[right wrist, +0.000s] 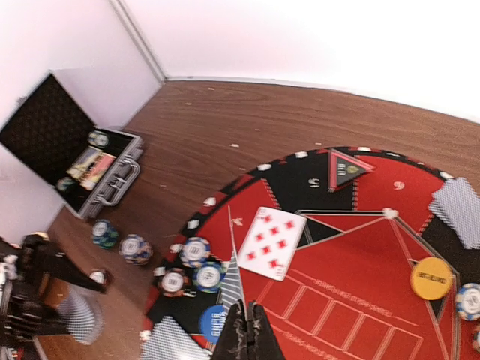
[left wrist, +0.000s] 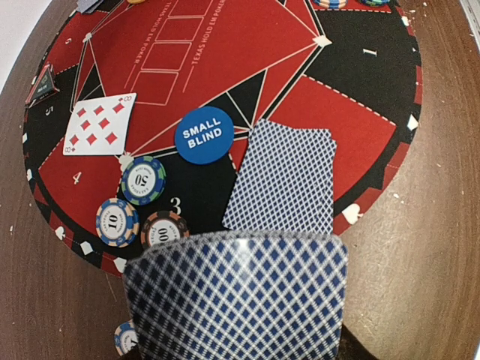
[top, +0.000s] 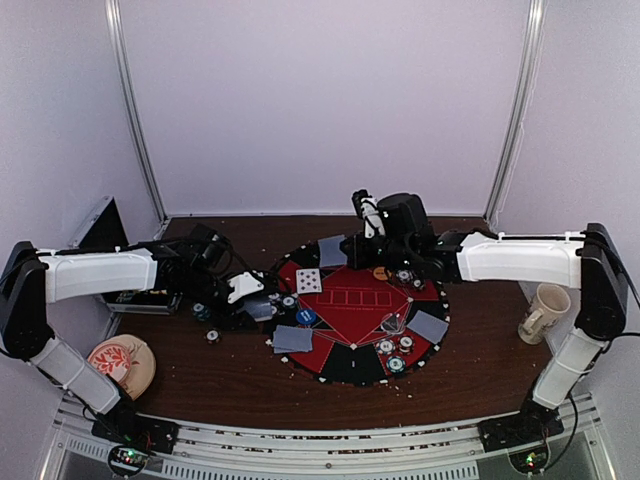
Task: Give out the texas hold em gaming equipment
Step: Flop the poker card in the community card area.
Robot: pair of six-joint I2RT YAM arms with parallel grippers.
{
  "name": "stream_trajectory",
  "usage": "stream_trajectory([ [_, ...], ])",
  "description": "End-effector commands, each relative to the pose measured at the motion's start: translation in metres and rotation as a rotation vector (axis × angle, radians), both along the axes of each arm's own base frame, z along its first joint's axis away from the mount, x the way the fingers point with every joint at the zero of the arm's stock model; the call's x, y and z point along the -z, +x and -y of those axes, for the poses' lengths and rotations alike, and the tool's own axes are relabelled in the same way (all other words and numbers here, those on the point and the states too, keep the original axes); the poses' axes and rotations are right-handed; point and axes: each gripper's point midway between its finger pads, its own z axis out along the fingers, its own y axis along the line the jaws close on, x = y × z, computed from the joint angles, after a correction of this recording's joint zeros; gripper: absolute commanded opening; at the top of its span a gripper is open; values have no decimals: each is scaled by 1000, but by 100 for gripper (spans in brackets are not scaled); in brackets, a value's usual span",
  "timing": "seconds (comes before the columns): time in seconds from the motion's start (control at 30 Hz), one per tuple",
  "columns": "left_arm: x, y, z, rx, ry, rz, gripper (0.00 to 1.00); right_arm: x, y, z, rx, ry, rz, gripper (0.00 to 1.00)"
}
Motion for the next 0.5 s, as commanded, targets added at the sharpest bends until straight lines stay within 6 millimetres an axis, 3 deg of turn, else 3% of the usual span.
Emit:
stream_trajectory([
  [0.0,-12,4,7,1,-41,23,54,28,22,49,171,-405,94,0],
  [0.2,-12,4,7,-1,-40,20,54,41,36,61,263,-732,218,0],
  [0.33,-13,5,7,-3,-41,24,54,57,43,58,301,-928,299,0],
  [0.47,-13,5,7,-4,-43,20,54,74,49,49,284,-1014,347,0],
])
